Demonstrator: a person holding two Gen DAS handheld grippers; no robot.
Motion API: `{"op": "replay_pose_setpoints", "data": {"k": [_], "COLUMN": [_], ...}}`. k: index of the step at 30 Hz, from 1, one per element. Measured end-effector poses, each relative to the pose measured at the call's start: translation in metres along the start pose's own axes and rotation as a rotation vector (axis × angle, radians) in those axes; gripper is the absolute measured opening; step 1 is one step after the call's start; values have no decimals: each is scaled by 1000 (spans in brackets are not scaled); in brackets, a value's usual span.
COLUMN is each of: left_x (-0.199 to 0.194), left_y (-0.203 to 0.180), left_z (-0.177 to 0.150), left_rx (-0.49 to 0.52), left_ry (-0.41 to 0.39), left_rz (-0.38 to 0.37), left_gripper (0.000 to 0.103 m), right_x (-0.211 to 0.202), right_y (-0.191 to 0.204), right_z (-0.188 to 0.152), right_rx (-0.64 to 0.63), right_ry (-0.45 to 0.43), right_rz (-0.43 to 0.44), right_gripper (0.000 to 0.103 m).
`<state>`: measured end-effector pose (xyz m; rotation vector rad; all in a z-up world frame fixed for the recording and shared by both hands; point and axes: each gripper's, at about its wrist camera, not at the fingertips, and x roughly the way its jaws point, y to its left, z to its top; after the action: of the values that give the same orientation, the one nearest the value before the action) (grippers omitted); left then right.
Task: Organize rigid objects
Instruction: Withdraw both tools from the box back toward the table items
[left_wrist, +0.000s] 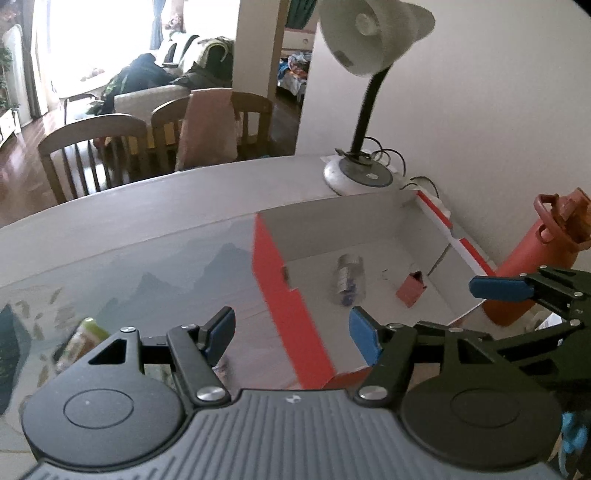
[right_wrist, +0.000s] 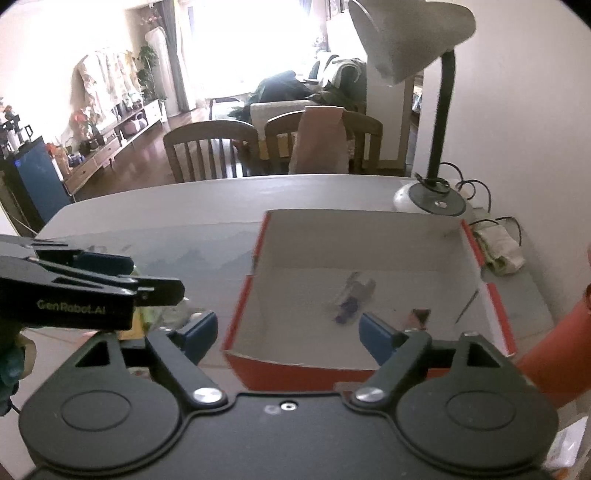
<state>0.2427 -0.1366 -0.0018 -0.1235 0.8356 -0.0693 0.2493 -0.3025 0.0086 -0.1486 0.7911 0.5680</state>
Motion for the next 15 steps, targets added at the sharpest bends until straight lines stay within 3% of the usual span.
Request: {"op": "replay_pose_setpoints", "data": {"k": [3,15], "left_x": [-11,-56], "left_y": [16,83], "left_z": [-10,-46], "left_rx": [-10,-12], "left_ry": [-2,-38], "left_rz": [3,6], "left_gripper": [75,79], "right_x": [-4,-15], "right_y": [14,79], "right_z": [-4,-22], "right_rx": [10,11], "right_ry": [-20,-114], "right_rz": [14,77], "right_gripper": [87,95]}}
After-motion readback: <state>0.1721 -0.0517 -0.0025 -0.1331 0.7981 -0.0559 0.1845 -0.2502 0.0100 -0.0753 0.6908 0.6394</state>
